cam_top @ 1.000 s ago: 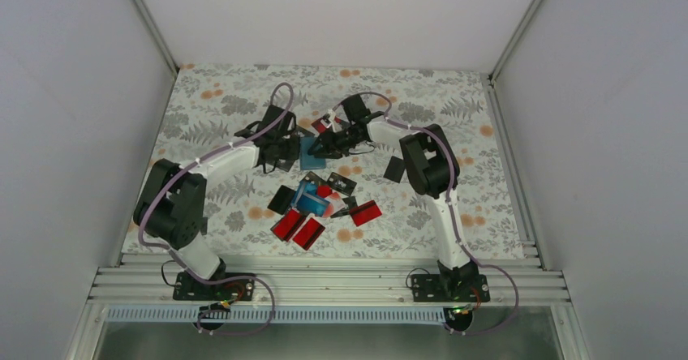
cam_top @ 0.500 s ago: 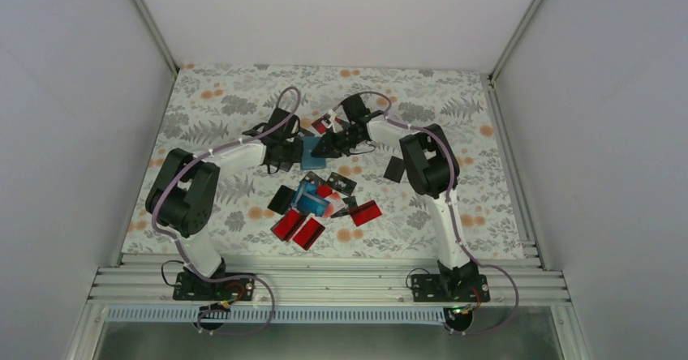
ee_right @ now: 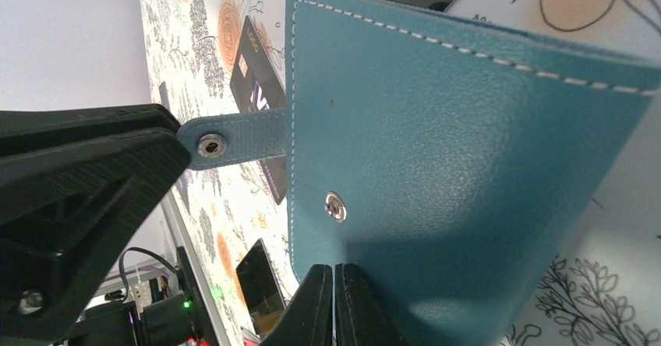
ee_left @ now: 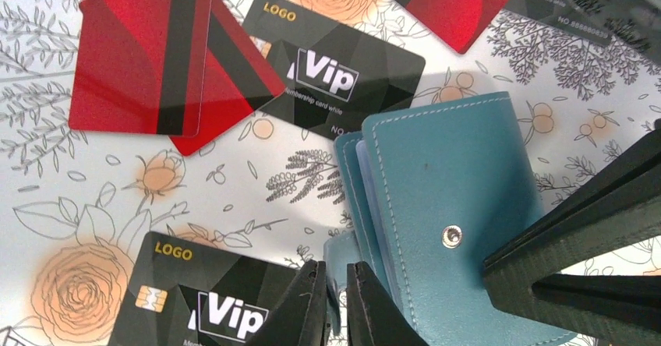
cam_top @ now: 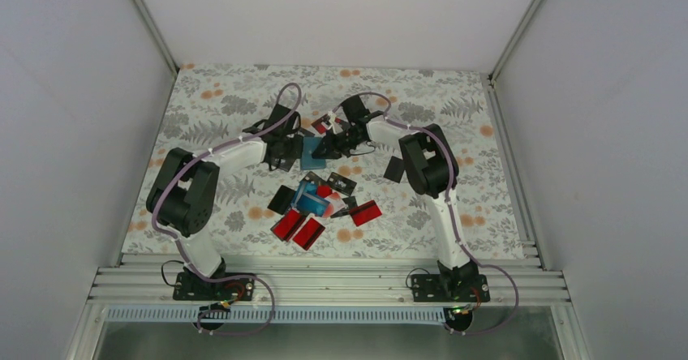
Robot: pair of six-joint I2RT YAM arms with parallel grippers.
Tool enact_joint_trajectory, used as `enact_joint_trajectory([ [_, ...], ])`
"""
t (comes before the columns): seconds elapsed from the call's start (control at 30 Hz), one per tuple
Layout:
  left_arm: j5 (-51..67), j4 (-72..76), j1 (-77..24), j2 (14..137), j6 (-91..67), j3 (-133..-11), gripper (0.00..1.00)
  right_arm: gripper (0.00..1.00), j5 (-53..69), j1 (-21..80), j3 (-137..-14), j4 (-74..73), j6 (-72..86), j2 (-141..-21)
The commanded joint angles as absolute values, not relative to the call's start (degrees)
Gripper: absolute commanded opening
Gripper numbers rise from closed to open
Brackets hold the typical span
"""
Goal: Put the credit cards into the card holder
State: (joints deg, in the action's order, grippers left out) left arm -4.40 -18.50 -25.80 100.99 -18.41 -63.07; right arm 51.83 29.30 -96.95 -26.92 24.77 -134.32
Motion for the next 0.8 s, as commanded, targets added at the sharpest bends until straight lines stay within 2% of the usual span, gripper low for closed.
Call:
enact_joint_trajectory([
  [0.0, -5.3, -18.0, -25.4, 102.3, -17.4, -65.2, 0.07, 0.04, 51.5, 30.0, -98.2, -28.3, 23.6, -136.3],
  [0.2, -5.3, -19.1, -25.5, 103.1, -17.2, -65.9, 0.07, 0.04, 51.6, 29.9, -98.2, -28.3, 23.5, -136.4],
  [0.4, -6.9, -20.5, -25.5, 103.9, -17.5, -66.4, 0.11, 0.04, 51.7, 29.9, -98.1, -28.4, 23.3, -136.3],
  [0.5, -8.1, -21.4, -25.5, 104.0, -17.8, -66.7, 0.15, 0.04, 51.8, 29.9, -98.0, -28.4, 23.2, -136.3],
  [0.63, -8.6, -21.6, -25.6, 102.7, -17.6, -66.3, 0.26, 0.04, 51.7, 29.9, -97.9, -28.4, 23.2, -136.3],
  [0.77, -8.9, -22.8, -25.6, 100.7, -17.6, -66.7, 0.29, 0.05, 51.8, 29.9, -97.9, -28.4, 23.2, -136.4],
])
